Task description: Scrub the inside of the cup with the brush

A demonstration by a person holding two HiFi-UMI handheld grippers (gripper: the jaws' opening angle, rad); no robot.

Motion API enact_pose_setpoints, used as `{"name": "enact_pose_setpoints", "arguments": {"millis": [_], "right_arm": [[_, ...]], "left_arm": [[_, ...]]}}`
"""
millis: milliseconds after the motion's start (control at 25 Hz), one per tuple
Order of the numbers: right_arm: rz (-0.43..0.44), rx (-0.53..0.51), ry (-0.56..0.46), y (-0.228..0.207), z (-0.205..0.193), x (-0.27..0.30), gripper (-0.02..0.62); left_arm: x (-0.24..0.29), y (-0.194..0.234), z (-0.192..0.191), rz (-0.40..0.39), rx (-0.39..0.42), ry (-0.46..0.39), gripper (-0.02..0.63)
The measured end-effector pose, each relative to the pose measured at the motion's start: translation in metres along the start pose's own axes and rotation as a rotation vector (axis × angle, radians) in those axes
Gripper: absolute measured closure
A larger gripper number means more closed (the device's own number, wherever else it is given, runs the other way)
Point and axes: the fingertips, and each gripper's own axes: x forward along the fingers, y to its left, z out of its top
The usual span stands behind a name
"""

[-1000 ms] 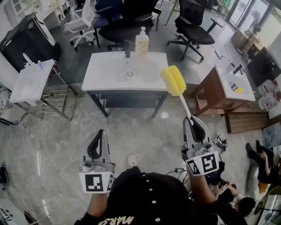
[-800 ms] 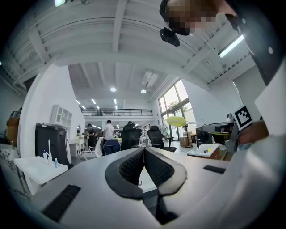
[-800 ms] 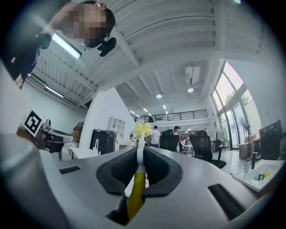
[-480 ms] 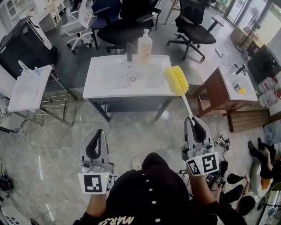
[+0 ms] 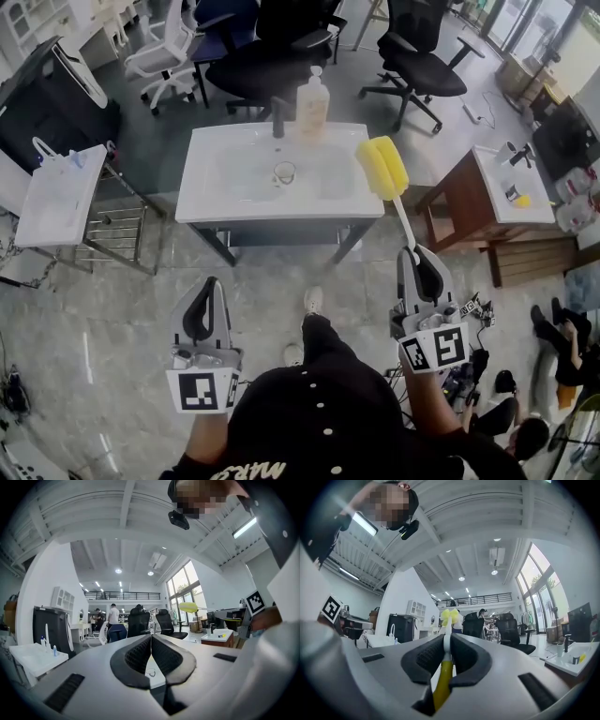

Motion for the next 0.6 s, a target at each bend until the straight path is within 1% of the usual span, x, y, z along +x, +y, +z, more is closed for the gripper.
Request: {"name": "enact_pose_setpoints", "arguments": {"millis": [200, 480, 600], "right_arm": [[0.006, -0.004, -0.010, -0.015, -0.008, 0.038, 0.548], [0.048, 0.006, -0.003, -0.042, -0.019, 0.102, 0.548], [0.062, 0.005, -0.013, -0.055, -0.017, 0.128, 0.546]], "left_arm": [[0.036, 0.014, -0.004, 0.020, 0.008, 0.000, 0.580], [0.099, 0.026, 0.000, 0.033, 0.013, 0.000, 0.578], [0.123, 0.030, 0.005, 0.047, -0.001, -0.007, 0.578]]}}
